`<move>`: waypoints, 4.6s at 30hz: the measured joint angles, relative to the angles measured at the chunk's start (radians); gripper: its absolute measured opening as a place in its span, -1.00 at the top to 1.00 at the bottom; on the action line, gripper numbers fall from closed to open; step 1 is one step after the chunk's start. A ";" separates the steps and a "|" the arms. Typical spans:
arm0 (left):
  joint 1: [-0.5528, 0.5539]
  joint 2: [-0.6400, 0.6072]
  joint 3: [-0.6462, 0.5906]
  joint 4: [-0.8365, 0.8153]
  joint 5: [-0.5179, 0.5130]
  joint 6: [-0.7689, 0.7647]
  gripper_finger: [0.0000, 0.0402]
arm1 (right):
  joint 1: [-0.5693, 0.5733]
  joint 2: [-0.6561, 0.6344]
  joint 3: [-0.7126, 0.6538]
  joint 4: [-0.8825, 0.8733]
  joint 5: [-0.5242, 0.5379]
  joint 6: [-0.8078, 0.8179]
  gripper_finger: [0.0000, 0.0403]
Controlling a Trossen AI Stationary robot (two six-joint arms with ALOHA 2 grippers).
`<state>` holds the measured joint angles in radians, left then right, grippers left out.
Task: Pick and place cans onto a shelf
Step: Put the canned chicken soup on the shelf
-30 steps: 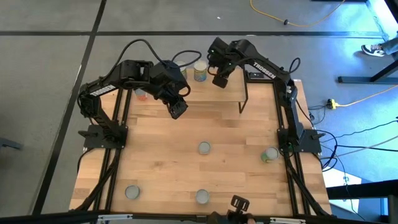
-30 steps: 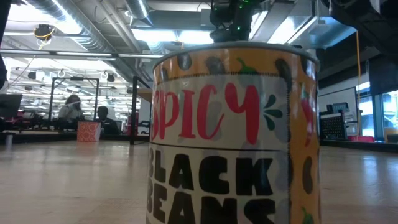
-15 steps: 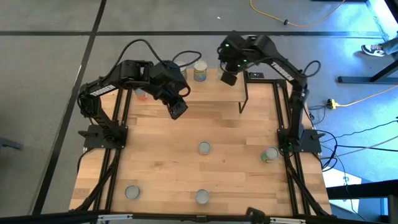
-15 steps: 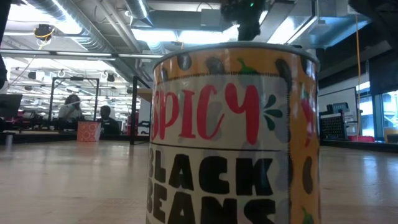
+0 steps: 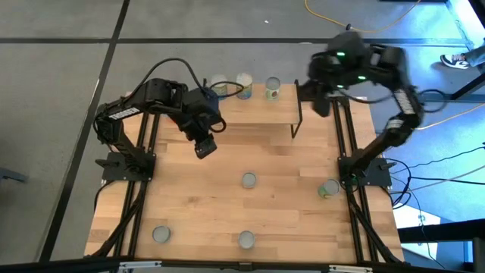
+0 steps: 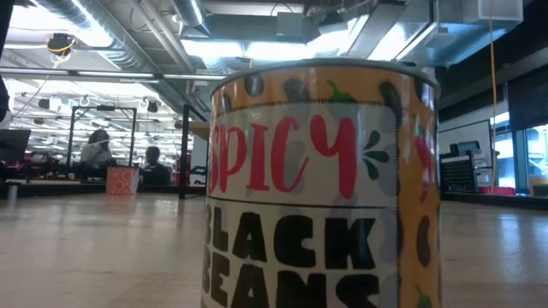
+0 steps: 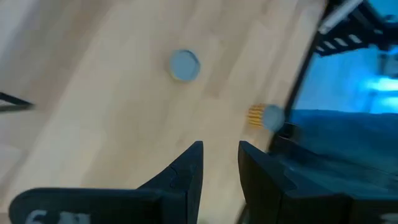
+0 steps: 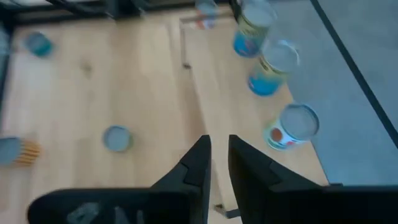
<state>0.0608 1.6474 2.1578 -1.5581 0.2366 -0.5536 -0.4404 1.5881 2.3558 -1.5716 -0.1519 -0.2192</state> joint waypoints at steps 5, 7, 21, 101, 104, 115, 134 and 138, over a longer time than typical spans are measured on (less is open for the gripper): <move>-0.063 0.000 0.000 0.005 0.084 -0.019 0.53 | 0.053 -0.114 0.001 -0.001 -0.132 0.005 0.71; -0.099 0.009 0.001 0.009 0.086 -0.016 0.53 | 0.075 -0.150 0.001 -0.001 -0.195 0.006 0.71; -0.174 0.099 0.003 0.518 -0.093 0.211 0.53 | 0.140 -0.322 0.001 0.000 -0.235 0.188 0.71; -0.134 0.406 0.000 1.196 -0.007 0.539 0.53 | 0.140 -0.922 -1.546 0.027 -0.131 0.799 0.71; -0.133 0.399 0.001 1.190 -0.007 0.541 0.53 | 0.140 -0.923 -1.576 0.069 -0.131 0.817 0.71; -0.133 0.398 0.001 1.192 -0.007 0.557 0.53 | 0.159 -0.923 -1.612 0.140 -0.179 0.792 0.71; -0.133 0.398 0.000 1.192 -0.007 0.558 0.53 | 0.318 -0.779 -1.612 0.148 -0.158 0.874 0.71; -0.133 0.398 0.000 1.192 -0.007 0.558 0.53 | 0.342 -0.738 -1.612 0.159 -0.156 0.900 0.71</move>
<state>-0.0723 2.0457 2.1582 -0.3660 0.2295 0.0040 -0.0980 0.8505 0.7433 -1.4121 -0.3078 0.6806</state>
